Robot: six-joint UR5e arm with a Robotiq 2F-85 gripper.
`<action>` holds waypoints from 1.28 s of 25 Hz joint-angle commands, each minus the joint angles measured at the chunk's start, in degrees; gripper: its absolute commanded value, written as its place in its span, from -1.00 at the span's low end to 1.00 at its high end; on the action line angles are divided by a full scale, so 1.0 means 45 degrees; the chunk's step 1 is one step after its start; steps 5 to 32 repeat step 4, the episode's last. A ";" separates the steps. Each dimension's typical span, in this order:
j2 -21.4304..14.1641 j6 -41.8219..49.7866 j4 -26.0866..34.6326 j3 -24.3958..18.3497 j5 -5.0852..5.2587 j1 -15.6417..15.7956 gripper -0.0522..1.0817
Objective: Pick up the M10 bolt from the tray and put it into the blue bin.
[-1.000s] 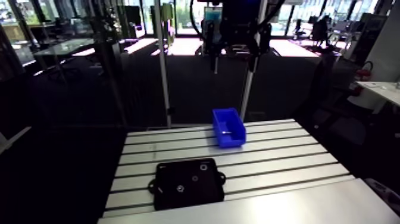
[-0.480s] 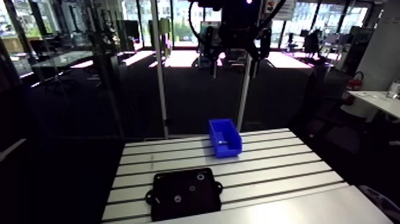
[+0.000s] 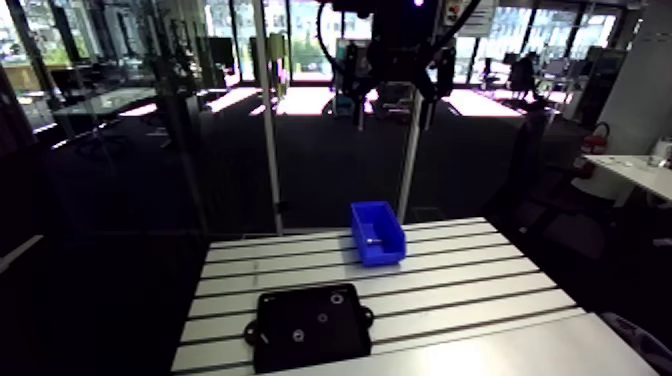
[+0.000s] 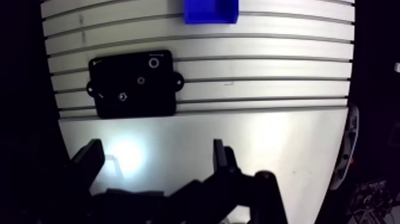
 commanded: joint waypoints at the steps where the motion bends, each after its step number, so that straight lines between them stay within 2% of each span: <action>1: -0.0014 0.0000 -0.0022 0.0016 -0.0022 -0.0001 -0.90; 32: 0.0006 0.0000 -0.0022 0.0016 -0.0041 -0.0021 -0.90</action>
